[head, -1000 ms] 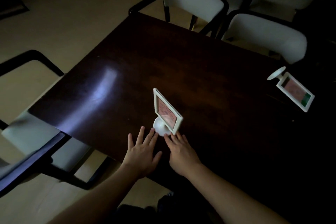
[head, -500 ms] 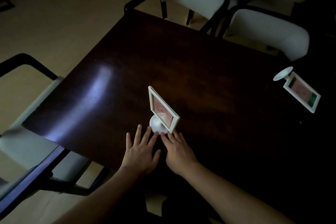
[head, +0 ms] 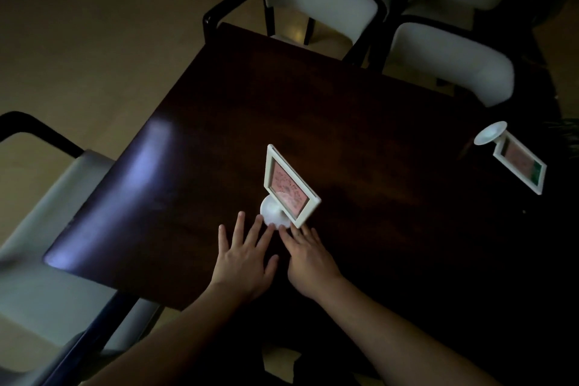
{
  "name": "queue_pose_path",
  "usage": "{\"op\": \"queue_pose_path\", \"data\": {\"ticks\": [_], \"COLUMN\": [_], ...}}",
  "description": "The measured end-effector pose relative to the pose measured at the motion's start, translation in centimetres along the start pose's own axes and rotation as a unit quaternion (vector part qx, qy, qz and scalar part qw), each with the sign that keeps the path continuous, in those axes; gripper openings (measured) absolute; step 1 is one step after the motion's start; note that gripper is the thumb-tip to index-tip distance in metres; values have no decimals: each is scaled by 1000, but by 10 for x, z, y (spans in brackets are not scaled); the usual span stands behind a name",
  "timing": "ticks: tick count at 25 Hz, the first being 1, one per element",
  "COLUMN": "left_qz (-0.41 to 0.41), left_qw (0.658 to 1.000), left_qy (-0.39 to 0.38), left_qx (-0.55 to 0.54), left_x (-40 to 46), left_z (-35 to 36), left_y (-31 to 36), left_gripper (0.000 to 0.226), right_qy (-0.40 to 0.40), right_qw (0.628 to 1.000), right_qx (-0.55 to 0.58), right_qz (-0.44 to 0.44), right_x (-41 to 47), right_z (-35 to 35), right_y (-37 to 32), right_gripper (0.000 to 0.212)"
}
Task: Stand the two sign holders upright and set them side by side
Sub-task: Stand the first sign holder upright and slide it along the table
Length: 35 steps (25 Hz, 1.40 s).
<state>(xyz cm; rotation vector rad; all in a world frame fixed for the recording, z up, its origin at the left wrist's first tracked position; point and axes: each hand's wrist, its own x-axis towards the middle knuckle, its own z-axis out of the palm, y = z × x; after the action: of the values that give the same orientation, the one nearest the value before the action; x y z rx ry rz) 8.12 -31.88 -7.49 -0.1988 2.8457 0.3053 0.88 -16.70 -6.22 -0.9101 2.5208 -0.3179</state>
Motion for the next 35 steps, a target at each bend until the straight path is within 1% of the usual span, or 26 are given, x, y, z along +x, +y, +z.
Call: {"op": "queue_pose_path", "data": {"ticks": [6,23,35], "left_qz": [8,-10,-23], "left_qw": [1000,999,998], "left_qy": [8,26,57], "left_qx": [2,-21,-15], "left_x": [21,101,152], "left_z": [-12,-52,-80], "left_y": [-38,-119,-187], "left_gripper": [72,72,69], "right_qy": [7,9,13], "right_qw": [1000,1000,1000], "right_qx": [-5,-7,-1], "right_qz": [13,12,5], "right_x": [39,156,240], "right_z": [-3,-34,-53], "right_y": [-23,-61,-98], "right_gripper": [72,74,69]}}
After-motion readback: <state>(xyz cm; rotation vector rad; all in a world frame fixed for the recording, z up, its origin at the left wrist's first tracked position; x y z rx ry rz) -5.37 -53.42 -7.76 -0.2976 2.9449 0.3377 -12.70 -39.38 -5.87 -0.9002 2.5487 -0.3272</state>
